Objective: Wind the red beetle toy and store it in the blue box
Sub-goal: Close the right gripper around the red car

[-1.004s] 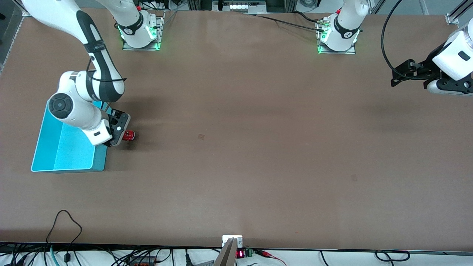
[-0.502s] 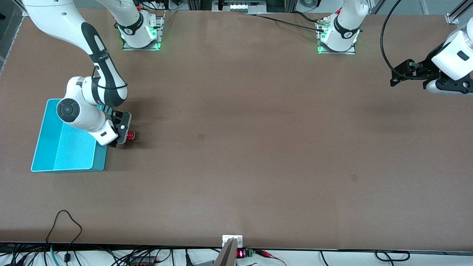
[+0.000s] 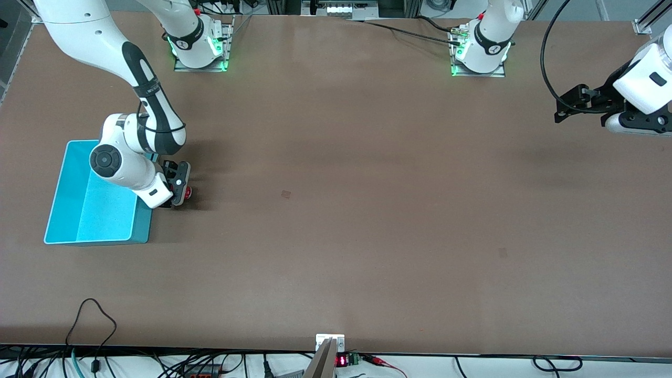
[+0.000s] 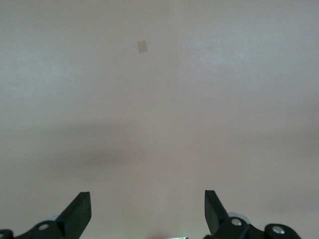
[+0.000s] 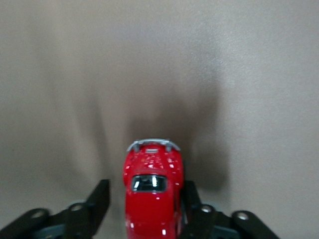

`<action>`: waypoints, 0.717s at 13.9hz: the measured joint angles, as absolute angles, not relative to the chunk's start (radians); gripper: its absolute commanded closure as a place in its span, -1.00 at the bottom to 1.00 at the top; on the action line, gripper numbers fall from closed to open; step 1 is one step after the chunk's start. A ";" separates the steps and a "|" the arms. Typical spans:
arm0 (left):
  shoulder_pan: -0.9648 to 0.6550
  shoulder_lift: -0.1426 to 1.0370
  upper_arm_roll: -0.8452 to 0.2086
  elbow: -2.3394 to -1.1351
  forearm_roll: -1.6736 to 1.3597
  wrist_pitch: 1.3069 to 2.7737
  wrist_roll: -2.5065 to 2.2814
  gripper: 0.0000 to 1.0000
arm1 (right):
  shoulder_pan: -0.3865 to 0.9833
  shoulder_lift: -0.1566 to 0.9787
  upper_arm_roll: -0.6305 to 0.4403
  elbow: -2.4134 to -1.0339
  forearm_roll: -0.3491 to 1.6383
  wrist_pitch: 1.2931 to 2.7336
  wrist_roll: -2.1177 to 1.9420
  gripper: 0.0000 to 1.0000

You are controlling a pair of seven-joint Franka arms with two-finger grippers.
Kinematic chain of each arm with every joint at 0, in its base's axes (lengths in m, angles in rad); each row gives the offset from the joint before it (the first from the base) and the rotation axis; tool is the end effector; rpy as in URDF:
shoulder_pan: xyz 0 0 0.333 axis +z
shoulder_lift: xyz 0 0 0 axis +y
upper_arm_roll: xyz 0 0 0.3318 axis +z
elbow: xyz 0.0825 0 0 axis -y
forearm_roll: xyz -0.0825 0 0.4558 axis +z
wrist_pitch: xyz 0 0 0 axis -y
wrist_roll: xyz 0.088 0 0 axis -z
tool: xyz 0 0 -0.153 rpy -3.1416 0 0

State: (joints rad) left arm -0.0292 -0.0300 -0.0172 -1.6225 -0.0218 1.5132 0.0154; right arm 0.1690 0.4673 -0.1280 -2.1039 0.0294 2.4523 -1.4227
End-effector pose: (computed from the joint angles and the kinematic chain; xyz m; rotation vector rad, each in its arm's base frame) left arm 0.6048 -0.0316 0.5803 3.1176 -0.0969 -0.1242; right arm 0.6085 0.0203 0.0930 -2.3164 -2.0527 0.1772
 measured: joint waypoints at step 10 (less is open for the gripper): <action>-0.029 -0.030 -0.017 -1.622 -0.022 1.513 0.015 -1.00 | 0.194 0.339 -0.098 -2.003 0.073 2.459 -1.292 0.49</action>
